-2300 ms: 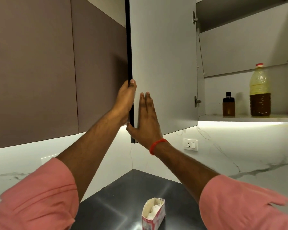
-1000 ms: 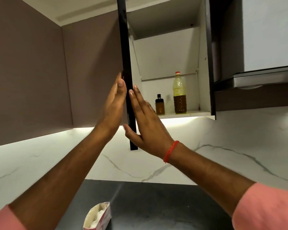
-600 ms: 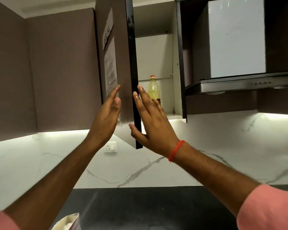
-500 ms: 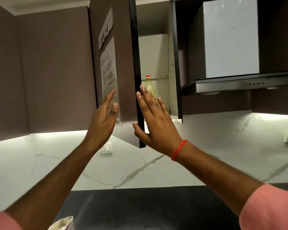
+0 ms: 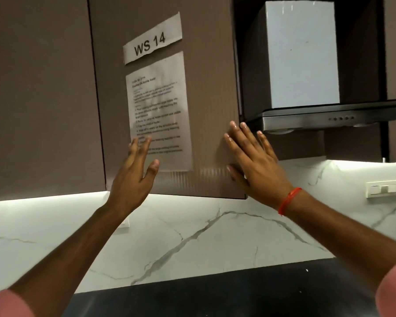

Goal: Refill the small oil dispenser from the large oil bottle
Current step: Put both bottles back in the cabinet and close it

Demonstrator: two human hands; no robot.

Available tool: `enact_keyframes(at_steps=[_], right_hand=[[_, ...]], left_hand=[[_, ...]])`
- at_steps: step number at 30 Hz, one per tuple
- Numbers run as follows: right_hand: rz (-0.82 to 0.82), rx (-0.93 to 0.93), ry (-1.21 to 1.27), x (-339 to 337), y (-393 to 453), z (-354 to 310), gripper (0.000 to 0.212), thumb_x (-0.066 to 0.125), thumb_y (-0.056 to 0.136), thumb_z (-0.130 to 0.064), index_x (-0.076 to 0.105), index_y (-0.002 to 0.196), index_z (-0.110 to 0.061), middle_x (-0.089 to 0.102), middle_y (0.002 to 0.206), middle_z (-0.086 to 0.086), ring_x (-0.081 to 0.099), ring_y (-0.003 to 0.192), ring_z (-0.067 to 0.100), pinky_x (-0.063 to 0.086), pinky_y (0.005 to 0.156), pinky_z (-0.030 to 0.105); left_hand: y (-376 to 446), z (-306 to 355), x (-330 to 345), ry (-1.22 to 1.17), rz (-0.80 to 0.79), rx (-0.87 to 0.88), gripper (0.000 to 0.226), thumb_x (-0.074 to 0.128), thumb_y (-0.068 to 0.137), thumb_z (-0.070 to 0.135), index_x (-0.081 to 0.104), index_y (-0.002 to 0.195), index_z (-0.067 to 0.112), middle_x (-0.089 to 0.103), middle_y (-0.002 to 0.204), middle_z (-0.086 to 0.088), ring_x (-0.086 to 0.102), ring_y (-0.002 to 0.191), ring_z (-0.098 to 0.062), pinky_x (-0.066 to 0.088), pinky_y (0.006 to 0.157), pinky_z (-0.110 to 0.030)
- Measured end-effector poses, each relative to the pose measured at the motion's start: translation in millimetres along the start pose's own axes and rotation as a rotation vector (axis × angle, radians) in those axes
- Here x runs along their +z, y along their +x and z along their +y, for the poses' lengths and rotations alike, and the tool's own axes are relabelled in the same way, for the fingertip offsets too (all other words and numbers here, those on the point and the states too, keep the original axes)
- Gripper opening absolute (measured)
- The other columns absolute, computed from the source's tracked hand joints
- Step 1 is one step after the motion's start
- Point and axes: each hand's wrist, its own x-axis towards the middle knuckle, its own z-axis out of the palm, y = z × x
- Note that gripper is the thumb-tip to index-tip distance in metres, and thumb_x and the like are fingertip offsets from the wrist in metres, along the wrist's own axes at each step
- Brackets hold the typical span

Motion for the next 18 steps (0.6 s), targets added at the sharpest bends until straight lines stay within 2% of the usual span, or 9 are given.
enact_keyframes(at_steps=[3, 6, 12, 18], right_hand=[[-0.038, 0.051, -0.093, 18, 8, 11, 0.063, 0.041, 0.107, -0.038, 0.021, 0.160, -0.011, 0.006, 0.169, 0.011, 0.002, 0.157, 0.030, 0.005, 0.127, 0.050], [-0.090, 0.123, -0.139, 33, 16, 16, 0.064, 0.032, 0.107, -0.044, 0.016, 0.161, -0.013, 0.002, 0.170, 0.010, -0.003, 0.157, 0.029, -0.001, 0.127, 0.048], [-0.158, 0.229, -0.166, 60, 28, 18, 0.067, 0.019, 0.103, -0.047, 0.011, 0.162, -0.016, -0.001, 0.170, 0.008, -0.004, 0.156, 0.029, -0.001, 0.127, 0.050], [-0.217, 0.292, -0.157, 86, 39, 25, 0.065, 0.028, 0.107, -0.038, 0.000, 0.162, -0.016, -0.011, 0.169, 0.007, -0.011, 0.156, 0.025, -0.008, 0.125, 0.046]], left_hand=[[19, -17, 16, 0.080, -0.018, 0.025, 0.069, 0.031, 0.099, 0.059, 0.007, 0.162, 0.041, -0.003, 0.172, 0.004, 0.002, 0.158, -0.023, 0.027, 0.118, -0.058], [34, -36, 31, 0.149, -0.012, 0.041, 0.071, 0.032, 0.099, 0.059, 0.005, 0.162, 0.041, -0.004, 0.172, 0.000, 0.000, 0.158, -0.026, 0.021, 0.121, -0.058], [52, -71, 55, 0.259, -0.025, 0.015, 0.088, 0.060, 0.097, 0.048, 0.003, 0.163, 0.035, -0.008, 0.171, -0.009, -0.004, 0.158, -0.032, 0.013, 0.125, -0.056], [57, -90, 72, 0.360, -0.033, -0.022, 0.100, 0.068, 0.091, 0.051, 0.001, 0.163, 0.034, -0.006, 0.171, -0.011, -0.002, 0.158, -0.033, 0.017, 0.125, -0.055]])
